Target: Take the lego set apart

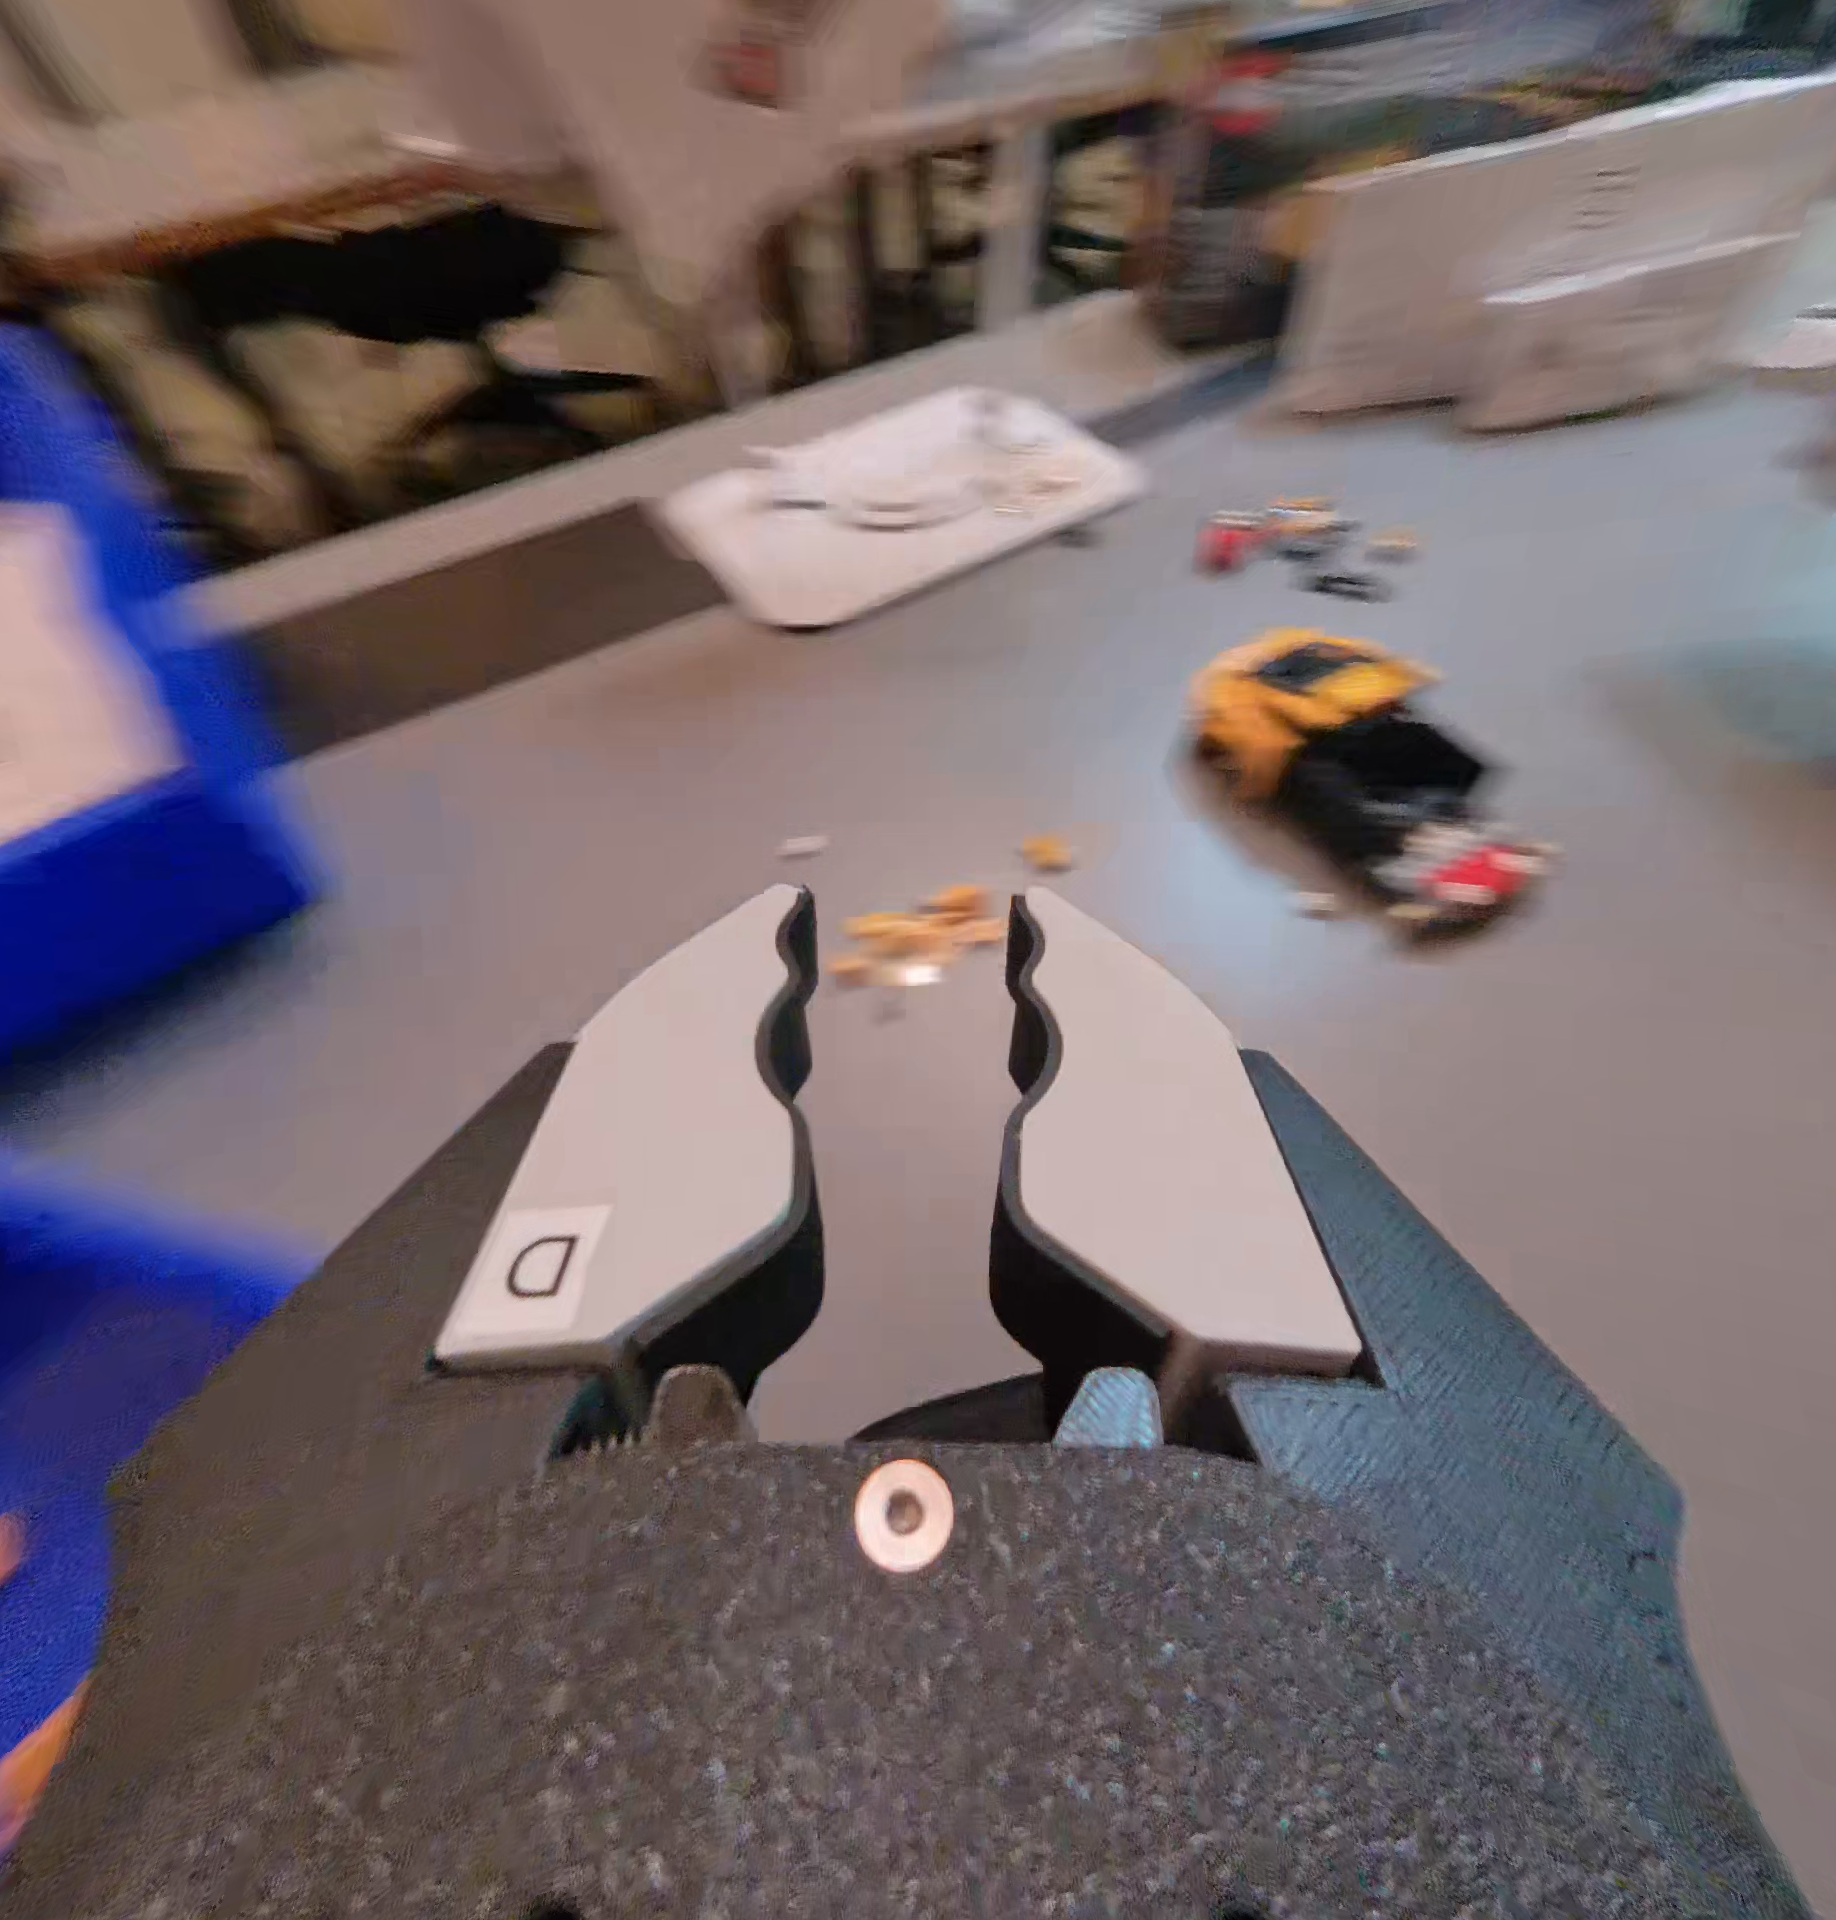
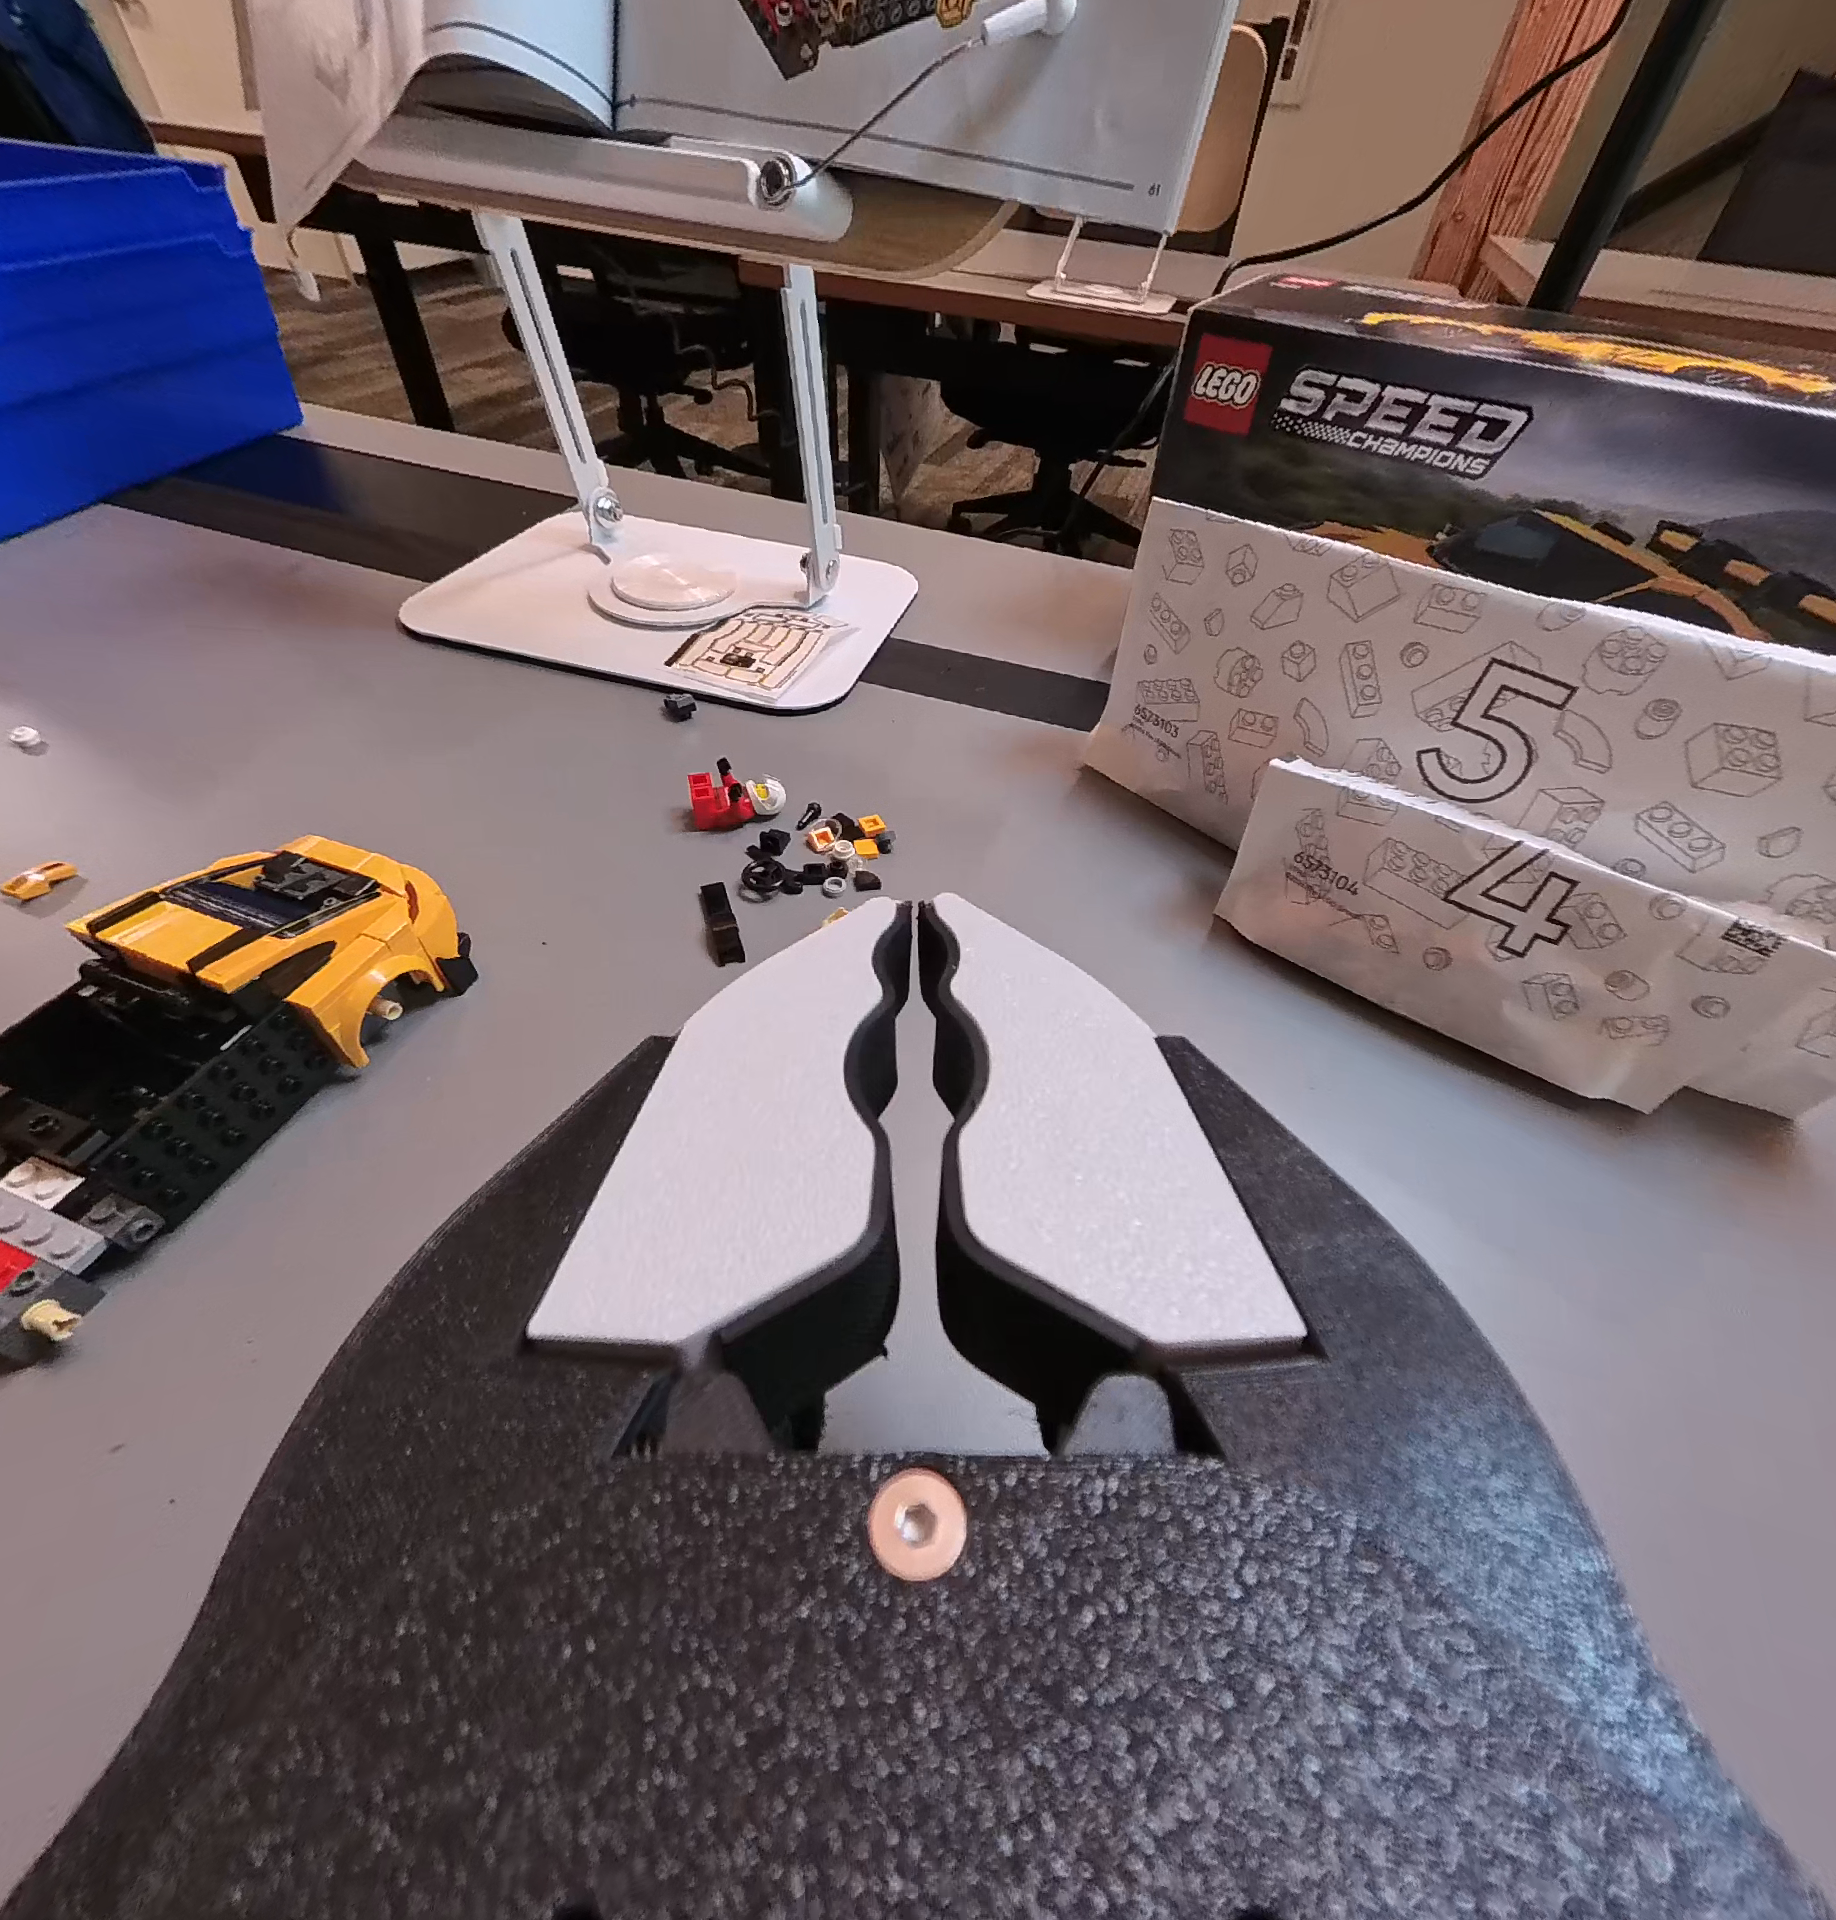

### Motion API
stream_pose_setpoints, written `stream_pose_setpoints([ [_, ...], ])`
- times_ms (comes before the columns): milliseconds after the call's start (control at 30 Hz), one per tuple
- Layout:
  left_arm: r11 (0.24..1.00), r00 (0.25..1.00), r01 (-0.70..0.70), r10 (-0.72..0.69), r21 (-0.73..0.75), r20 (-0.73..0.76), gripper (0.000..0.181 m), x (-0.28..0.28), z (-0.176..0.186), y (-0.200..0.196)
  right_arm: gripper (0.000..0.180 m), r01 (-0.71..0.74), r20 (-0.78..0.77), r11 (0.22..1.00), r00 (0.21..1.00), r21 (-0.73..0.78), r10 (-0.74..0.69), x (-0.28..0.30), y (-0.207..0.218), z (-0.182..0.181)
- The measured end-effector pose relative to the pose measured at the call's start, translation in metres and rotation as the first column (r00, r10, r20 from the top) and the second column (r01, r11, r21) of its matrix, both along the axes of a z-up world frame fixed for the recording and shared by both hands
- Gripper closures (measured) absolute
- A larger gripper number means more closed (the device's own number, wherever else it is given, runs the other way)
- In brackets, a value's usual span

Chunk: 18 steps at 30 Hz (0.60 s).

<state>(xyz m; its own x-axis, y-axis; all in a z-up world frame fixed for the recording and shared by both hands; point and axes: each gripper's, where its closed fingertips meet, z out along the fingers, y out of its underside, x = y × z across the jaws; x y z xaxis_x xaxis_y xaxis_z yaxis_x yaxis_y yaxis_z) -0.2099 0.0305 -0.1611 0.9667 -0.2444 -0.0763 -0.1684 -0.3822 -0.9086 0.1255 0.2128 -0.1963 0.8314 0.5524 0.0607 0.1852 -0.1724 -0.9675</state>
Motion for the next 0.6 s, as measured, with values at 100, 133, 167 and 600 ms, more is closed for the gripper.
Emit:
stream_pose_setpoints([
  [100, 0.954, 0.967, 0.251, -0.242, -0.162, 0.075, 0.144, 0.083, -0.044, 0.014, 0.179, 0.002, -0.006, 1.0, 1.0, 0.005, -0.002, 0.001, 0.0, 0.002],
  [133, 0.933, 0.953, 0.304, -0.297, -0.192, 0.064, 0.145, 0.102, -0.055, 0.017, 0.179, 0.003, -0.01, 1.0, 1.0, 0.005, -0.003, 0.002, 0.0, 0.003],
  [167, 0.914, 0.941, 0.336, -0.336, -0.227, 0.041, 0.145, 0.115, -0.067, 0.022, 0.179, 0.006, -0.014, 1.0, 1.0, 0.005, -0.006, 0.002, 0.0, 0.003],
  [600, 0.834, 0.912, 0.389, -0.407, -0.392, 0.041, 0.164, 0.142, -0.128, 0.051, 0.178, -0.01, -0.041, 1.0, 0.999, -0.011, 0.01, 0.003, 0.0, 0.004],
])
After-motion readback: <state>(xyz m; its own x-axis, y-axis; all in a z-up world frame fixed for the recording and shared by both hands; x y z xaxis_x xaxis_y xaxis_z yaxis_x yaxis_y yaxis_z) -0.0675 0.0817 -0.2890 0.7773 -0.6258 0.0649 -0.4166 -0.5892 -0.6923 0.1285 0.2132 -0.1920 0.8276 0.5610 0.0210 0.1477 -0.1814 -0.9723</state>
